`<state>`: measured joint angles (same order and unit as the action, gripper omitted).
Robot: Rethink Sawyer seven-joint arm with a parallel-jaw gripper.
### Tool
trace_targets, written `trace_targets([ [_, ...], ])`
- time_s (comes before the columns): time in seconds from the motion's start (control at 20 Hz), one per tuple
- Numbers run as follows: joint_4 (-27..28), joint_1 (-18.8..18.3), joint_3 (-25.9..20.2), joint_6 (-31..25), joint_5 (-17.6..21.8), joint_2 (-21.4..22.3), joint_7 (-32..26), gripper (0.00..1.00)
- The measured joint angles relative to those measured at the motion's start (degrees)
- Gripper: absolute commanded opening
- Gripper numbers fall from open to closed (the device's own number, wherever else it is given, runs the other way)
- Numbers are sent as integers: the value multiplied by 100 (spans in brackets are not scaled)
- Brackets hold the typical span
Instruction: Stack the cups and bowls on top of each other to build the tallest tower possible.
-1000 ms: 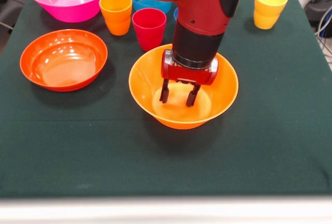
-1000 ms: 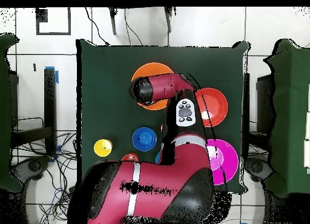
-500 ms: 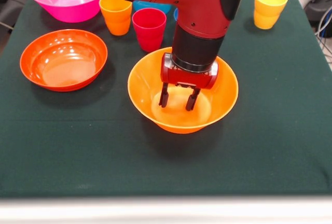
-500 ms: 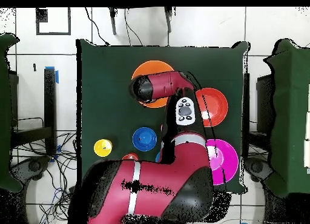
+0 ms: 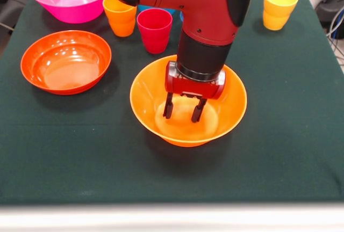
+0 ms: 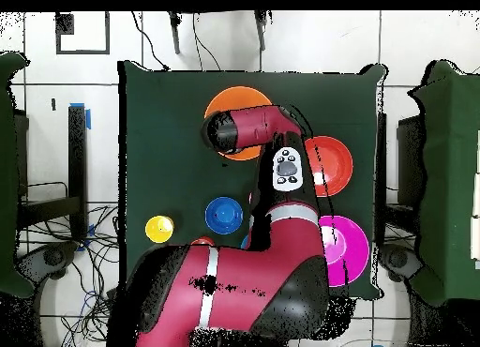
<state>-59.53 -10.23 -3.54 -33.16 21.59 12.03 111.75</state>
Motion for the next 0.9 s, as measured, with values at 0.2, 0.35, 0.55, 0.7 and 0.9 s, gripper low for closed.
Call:
trace_targets([
  [0.2, 22, -1, -1, 1, 0, -8, 0, 100],
  [0.35, 20, -1, -3, 1, 2, -6, 0, 100],
  [0.55, -26, -14, -17, 8, 4, 19, 0, 100],
  [0.7, -182, -24, -31, 7, 7, 92, 0, 100],
  [0.9, -366, -23, -43, 7, 8, 168, 0, 100],
])
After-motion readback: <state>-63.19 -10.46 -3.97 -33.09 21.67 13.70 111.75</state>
